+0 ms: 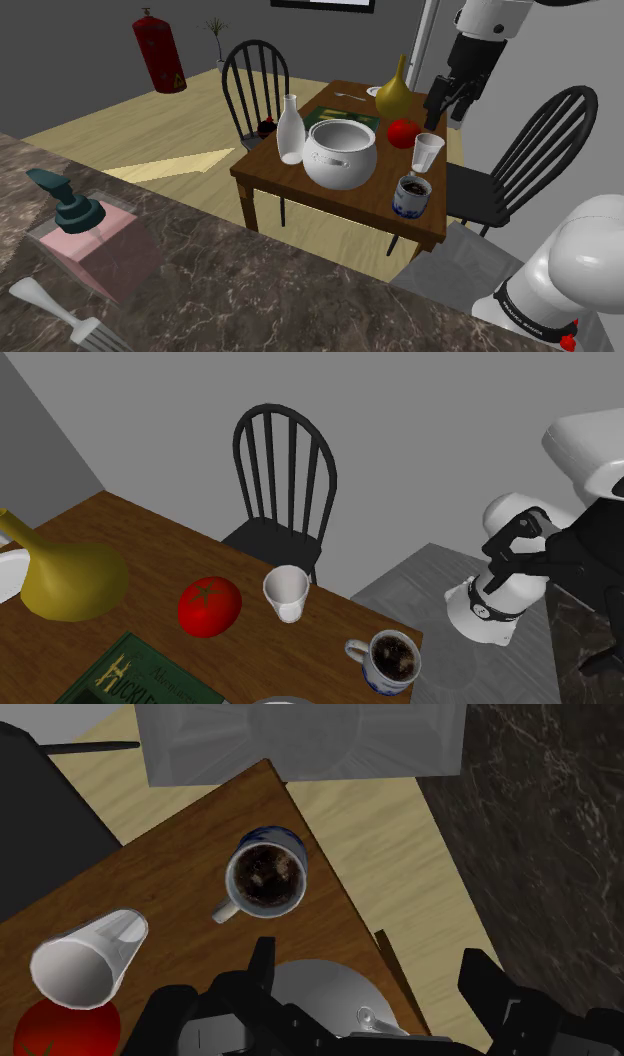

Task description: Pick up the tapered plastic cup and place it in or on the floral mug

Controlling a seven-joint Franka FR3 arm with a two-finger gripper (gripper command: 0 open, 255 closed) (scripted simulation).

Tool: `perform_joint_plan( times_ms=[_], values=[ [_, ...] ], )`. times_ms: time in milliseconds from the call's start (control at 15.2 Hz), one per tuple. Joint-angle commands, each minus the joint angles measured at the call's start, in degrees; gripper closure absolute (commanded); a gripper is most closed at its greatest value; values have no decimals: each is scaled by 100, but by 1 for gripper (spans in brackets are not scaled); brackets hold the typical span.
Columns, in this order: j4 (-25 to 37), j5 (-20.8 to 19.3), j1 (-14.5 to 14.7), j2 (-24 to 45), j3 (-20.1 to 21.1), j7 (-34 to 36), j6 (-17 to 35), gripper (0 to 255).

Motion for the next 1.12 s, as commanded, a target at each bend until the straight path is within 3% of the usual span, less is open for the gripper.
perform_joint_plan(
  times_ms=[0, 528, 1056],
  values=[
    [0, 0, 0, 0, 0, 0, 0, 0],
    [-627, -606, -319, 556, -571, -717, 1233, 0],
    [-786, -1119, -646, 1598, -1162, -1356, 2556, 0]
  ],
)
